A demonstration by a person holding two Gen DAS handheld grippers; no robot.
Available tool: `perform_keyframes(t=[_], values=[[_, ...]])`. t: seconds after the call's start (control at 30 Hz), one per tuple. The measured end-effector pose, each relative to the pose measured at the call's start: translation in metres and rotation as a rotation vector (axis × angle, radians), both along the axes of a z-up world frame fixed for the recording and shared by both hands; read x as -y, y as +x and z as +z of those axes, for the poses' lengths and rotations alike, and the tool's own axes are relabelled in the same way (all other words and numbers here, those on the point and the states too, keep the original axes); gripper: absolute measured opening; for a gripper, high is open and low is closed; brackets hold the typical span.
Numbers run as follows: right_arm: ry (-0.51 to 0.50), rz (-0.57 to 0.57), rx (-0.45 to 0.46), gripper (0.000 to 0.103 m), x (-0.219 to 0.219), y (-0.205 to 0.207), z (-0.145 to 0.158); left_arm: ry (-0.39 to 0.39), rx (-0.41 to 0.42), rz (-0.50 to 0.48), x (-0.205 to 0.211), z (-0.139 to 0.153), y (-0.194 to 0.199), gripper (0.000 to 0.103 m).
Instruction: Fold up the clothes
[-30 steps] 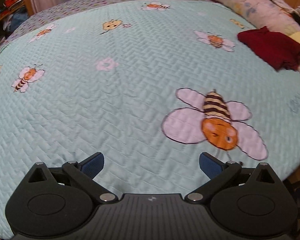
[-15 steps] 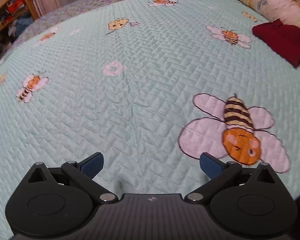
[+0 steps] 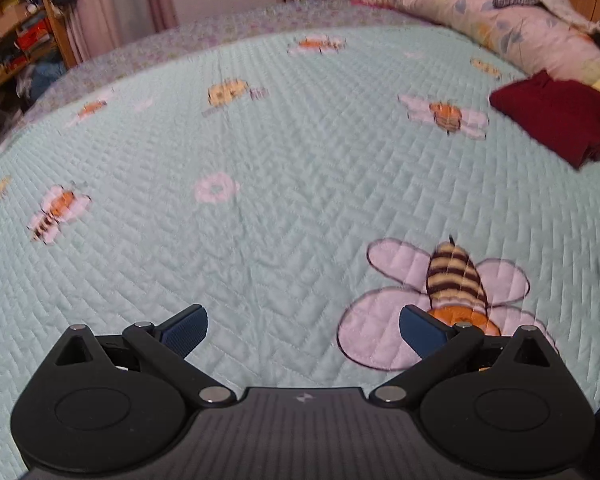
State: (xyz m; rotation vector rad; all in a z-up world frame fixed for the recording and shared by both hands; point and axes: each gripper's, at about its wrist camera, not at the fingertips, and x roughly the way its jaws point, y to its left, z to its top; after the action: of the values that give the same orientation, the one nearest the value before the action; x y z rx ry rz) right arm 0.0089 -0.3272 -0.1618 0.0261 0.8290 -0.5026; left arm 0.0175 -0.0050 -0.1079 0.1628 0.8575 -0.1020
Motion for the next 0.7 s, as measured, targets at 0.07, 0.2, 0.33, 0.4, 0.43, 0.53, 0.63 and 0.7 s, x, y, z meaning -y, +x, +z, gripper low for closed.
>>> perform_keyframes(t=[0.07, 0.2, 0.33, 0.4, 0.43, 0.53, 0.63, 0.7], values=[[0.085, 0.043, 0.036, 0.086, -0.012, -0.007, 0.006, 0.008, 0.104, 0.038, -0.005, 0.017, -0.010, 0.102], [0.206, 0.064, 0.094, 0.086, -0.040, -0.030, 0.014, 0.059, 0.380, 0.126, -0.012, 0.060, -0.040, 0.102], [0.263, 0.129, 0.158, 0.089, -0.073, -0.060, 0.020, 0.128, 0.585, 0.189, -0.016, 0.094, -0.067, 0.103], [0.256, 0.156, 0.127, 0.091, -0.093, -0.062, 0.023, 0.138, 0.546, 0.203, -0.021, 0.097, -0.066, 0.103], [0.256, 0.172, 0.109, 0.091, -0.103, -0.063, 0.024, 0.143, 0.526, 0.211, -0.024, 0.099, -0.065, 0.103], [0.261, 0.225, 0.070, 0.091, -0.130, -0.068, 0.029, 0.157, 0.467, 0.232, -0.032, 0.104, -0.064, 0.102], [0.319, 0.278, 0.051, 0.091, -0.151, -0.078, 0.032, 0.202, 0.429, 0.242, -0.042, 0.102, -0.064, 0.102], [0.349, 0.305, 0.042, 0.091, -0.163, -0.085, 0.033, 0.196, 0.391, 0.235, -0.051, 0.103, -0.069, 0.102]])
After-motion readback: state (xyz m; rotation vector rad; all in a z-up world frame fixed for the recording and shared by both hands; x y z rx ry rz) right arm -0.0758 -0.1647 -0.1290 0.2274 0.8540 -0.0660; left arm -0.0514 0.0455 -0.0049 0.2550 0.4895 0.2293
